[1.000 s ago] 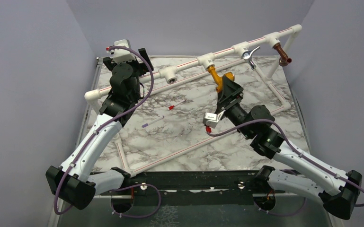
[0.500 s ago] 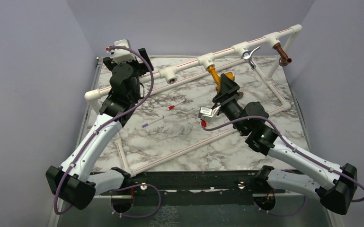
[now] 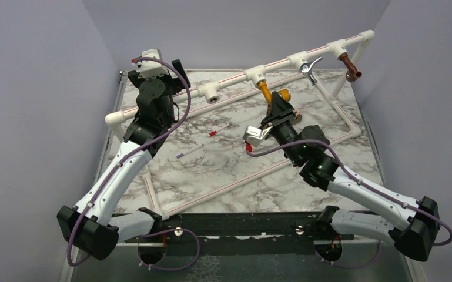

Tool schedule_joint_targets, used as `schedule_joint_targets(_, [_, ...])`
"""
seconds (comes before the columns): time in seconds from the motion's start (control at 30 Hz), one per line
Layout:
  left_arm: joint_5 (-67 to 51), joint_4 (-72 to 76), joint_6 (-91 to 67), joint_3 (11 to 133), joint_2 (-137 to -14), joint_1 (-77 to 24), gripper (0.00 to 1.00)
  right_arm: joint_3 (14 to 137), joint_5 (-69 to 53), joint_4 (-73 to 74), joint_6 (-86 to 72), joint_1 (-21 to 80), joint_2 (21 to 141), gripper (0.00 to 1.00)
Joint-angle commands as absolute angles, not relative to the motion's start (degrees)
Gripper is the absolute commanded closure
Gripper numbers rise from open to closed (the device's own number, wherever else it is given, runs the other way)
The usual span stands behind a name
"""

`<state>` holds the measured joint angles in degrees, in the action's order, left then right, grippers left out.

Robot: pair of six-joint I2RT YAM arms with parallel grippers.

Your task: Install the water faucets

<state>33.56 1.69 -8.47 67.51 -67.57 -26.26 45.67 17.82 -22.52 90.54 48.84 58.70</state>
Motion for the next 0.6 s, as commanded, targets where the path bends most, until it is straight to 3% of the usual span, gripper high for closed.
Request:
schedule_joint_targets(0.0, [29.9,-19.5,-9.6,60.9,-71.7,-28.8,0.01,46.7,20.1,-27.6,81.3,48.7,60.0,0.99])
schedule_joint_targets(0.57, [30.1,-19.5,-9.5,60.8,-72.0,-28.8,0.01,48.0,20.1,-31.0,21.3,48.7,57.8,0.99])
